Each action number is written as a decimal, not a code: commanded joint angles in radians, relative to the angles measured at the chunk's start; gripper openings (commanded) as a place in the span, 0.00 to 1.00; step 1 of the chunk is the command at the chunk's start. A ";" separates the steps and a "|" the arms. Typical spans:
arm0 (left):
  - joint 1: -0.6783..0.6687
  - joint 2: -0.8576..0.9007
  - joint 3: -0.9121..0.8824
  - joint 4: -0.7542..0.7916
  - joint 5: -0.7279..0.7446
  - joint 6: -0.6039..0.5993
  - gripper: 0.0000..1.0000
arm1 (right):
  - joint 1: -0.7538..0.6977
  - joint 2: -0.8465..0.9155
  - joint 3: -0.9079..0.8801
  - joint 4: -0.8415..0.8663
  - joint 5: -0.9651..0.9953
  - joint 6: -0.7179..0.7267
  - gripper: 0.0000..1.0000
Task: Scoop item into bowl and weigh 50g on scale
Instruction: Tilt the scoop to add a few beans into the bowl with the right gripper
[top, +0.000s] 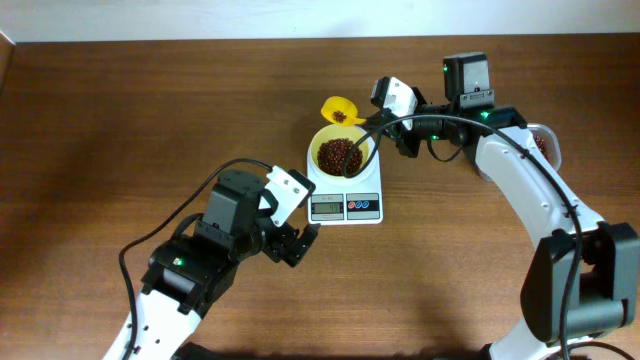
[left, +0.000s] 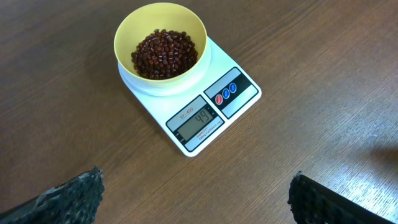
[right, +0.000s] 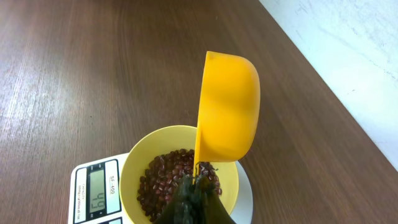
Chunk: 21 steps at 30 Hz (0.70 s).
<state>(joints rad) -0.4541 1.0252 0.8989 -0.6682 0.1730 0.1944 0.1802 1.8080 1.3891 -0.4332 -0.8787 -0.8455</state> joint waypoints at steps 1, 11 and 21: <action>-0.004 0.001 -0.008 0.001 0.014 0.017 0.99 | 0.001 0.005 0.002 0.003 0.002 -0.015 0.04; -0.004 0.001 -0.008 0.002 0.014 0.016 0.99 | 0.001 0.005 0.002 0.003 0.027 -0.015 0.04; -0.004 0.001 -0.008 0.002 0.014 0.016 0.99 | 0.001 0.005 0.002 0.003 0.027 -0.015 0.04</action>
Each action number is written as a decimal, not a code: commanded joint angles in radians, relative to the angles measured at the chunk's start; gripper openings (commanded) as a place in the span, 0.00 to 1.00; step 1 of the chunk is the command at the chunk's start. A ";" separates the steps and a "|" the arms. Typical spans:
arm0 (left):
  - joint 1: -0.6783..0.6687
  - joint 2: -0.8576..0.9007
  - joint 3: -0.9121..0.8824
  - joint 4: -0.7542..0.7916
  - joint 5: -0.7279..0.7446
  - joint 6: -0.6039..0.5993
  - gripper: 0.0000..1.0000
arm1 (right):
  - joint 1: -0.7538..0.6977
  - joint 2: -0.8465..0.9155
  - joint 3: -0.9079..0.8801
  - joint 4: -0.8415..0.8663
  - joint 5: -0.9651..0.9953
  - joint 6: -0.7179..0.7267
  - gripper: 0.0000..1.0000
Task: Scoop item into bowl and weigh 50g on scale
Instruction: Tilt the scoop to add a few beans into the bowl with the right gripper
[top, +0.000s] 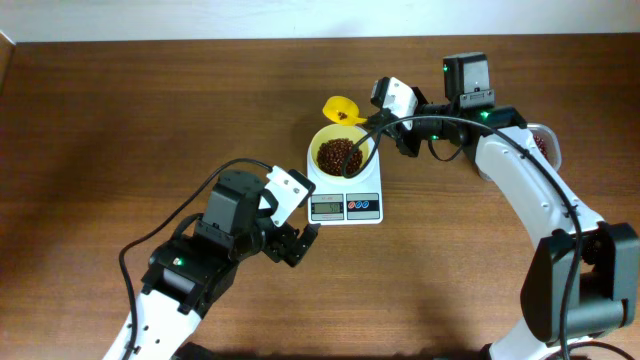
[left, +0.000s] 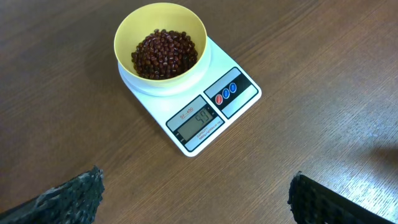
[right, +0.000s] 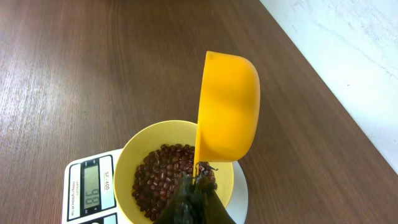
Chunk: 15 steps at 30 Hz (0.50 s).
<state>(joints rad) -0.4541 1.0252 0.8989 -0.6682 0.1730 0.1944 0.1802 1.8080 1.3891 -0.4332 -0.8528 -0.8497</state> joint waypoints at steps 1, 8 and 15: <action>-0.004 0.001 -0.008 0.001 0.014 0.016 0.99 | 0.001 0.005 0.002 0.003 0.002 -0.011 0.04; -0.004 0.001 -0.008 0.002 0.014 0.017 0.99 | 0.001 0.005 0.002 0.003 0.002 -0.011 0.04; -0.004 0.001 -0.008 0.002 0.014 0.017 0.99 | 0.001 0.005 0.002 0.001 0.027 -0.010 0.04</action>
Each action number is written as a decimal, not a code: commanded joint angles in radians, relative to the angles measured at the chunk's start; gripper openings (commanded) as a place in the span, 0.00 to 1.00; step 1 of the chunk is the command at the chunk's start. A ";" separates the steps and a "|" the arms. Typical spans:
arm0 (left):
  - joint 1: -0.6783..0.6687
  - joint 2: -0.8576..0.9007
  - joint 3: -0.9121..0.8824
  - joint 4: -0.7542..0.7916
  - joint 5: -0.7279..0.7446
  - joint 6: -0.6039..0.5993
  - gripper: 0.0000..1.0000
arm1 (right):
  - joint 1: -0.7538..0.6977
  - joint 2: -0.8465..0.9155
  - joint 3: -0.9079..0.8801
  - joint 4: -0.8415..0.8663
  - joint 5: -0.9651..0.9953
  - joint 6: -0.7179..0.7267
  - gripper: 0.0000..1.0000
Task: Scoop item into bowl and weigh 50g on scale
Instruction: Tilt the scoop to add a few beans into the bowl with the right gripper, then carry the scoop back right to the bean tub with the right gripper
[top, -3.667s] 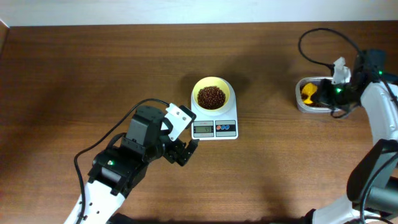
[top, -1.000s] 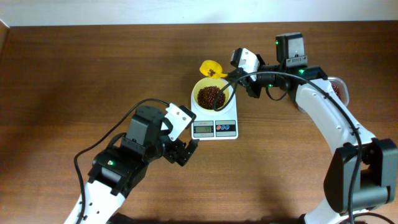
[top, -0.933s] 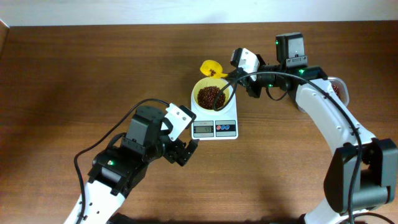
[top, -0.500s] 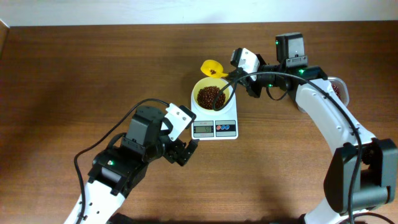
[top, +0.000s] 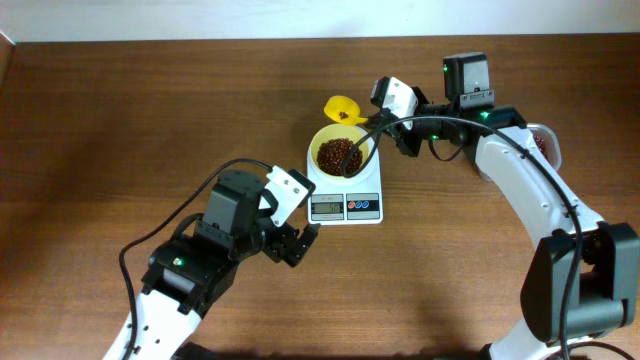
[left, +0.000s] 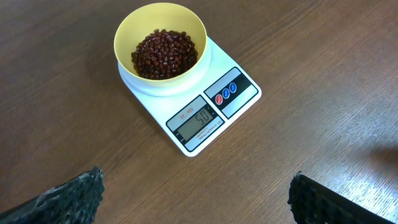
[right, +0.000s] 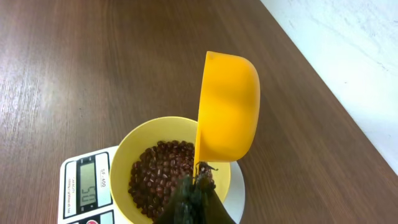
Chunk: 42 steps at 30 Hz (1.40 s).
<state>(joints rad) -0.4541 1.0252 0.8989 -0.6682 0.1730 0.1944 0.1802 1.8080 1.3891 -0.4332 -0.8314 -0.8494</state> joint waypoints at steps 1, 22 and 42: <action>-0.004 0.001 -0.008 0.001 0.014 0.016 0.99 | 0.001 0.005 0.002 -0.002 0.005 -0.010 0.04; -0.004 0.001 -0.008 0.001 0.014 0.017 0.99 | 0.002 0.005 0.002 -0.012 -0.415 1.192 0.04; -0.004 0.001 -0.008 0.001 0.014 0.017 0.99 | -0.480 0.005 0.002 -0.160 -0.143 1.347 0.04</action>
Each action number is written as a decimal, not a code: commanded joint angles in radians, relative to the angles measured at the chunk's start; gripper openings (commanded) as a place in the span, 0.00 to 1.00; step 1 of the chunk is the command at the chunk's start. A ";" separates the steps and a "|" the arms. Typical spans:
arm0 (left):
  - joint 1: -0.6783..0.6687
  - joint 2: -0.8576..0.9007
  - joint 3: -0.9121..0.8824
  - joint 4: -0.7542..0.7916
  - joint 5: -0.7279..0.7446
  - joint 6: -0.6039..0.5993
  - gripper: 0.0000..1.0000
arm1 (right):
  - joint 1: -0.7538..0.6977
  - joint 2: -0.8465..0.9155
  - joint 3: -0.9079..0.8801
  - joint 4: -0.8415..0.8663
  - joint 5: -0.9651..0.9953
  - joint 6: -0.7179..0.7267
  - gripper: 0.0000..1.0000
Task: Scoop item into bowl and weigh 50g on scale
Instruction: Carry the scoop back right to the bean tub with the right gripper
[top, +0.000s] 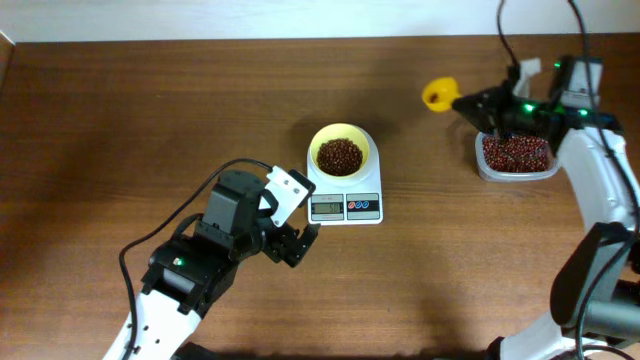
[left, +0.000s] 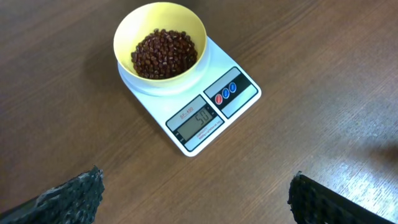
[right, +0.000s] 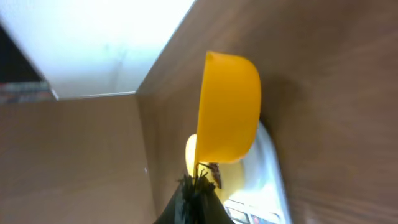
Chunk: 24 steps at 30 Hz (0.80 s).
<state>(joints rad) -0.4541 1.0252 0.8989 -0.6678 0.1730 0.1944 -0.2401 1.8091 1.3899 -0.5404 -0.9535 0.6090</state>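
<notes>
A yellow bowl (top: 340, 152) of dark red beans (left: 164, 54) stands on the white scale (top: 350, 194), whose display (left: 200, 117) reads 50. At the far right, my right gripper (top: 480, 104) is shut on the handle of the yellow scoop (top: 437, 95), held above the table just left of the bean container (top: 515, 156). The right wrist view is blurred, with the scoop (right: 227, 107) large above the gripper (right: 196, 185). My left gripper (top: 297, 243) stands open below and left of the scale, its fingers (left: 69, 195) wide apart over bare wood.
The clear container holds a heap of red beans at the right edge of the wooden table (top: 150, 110). My left arm's body (top: 215, 250) lies in the lower left. A pale wall runs along the table's far edge.
My right arm has moved from over the bowl to the far right, and the scoop now hangs beside the bean container. The display still reads 50. The left arm is unmoved.
The scoop was held tilted at the bowl's far rim with the display at 49. It still read 49 at the second moment, then 50 at the third. Now the scoop is away to the right and the bowl stands alone on the scale.
</notes>
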 joint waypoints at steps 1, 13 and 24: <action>-0.004 0.001 -0.008 0.001 0.014 0.016 0.99 | -0.078 0.004 0.002 -0.072 -0.035 -0.134 0.04; -0.004 0.002 -0.008 0.001 0.014 0.016 0.99 | -0.344 0.004 0.002 -0.325 0.117 -0.490 0.04; -0.004 0.002 -0.008 0.001 0.014 0.016 0.99 | -0.300 -0.053 0.010 -0.325 0.350 -0.679 0.04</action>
<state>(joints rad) -0.4541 1.0252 0.8989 -0.6682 0.1730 0.1944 -0.5777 1.8095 1.3891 -0.8642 -0.6456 0.0212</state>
